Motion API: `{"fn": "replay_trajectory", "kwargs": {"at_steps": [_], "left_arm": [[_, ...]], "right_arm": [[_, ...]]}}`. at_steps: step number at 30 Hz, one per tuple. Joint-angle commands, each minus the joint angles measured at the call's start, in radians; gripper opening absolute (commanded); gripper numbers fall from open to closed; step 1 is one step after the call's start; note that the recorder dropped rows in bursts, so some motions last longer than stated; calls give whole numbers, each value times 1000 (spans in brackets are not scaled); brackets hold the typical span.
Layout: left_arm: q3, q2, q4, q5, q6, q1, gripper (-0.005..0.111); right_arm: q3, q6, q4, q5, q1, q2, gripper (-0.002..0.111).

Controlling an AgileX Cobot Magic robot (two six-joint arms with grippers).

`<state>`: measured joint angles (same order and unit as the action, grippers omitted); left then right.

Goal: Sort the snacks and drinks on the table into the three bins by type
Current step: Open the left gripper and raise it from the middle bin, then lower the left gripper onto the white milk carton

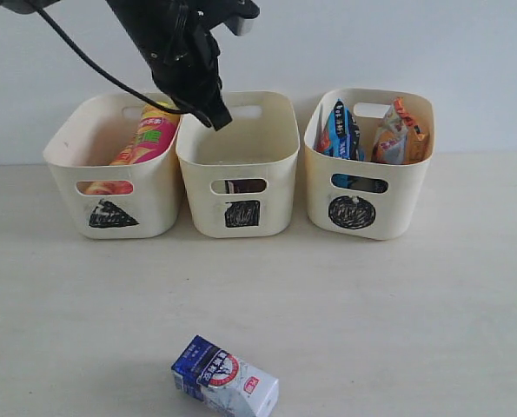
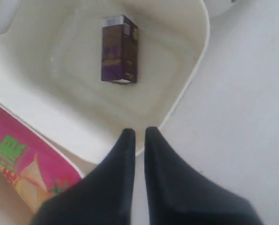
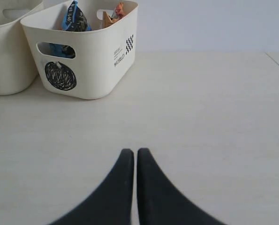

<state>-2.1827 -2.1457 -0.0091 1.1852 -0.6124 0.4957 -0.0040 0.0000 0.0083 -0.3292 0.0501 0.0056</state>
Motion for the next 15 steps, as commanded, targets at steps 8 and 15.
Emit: {"fn": "replay_trajectory", "kwargs": {"at_steps": [8,15], "left_arm": [[159,99,-204,36,-360,5,4],[374,163,-230,36,-585,5,4]], "right_arm": [[4,0,1,7,0,-6,0],[4,0,1,7,0,-6,0]]}}
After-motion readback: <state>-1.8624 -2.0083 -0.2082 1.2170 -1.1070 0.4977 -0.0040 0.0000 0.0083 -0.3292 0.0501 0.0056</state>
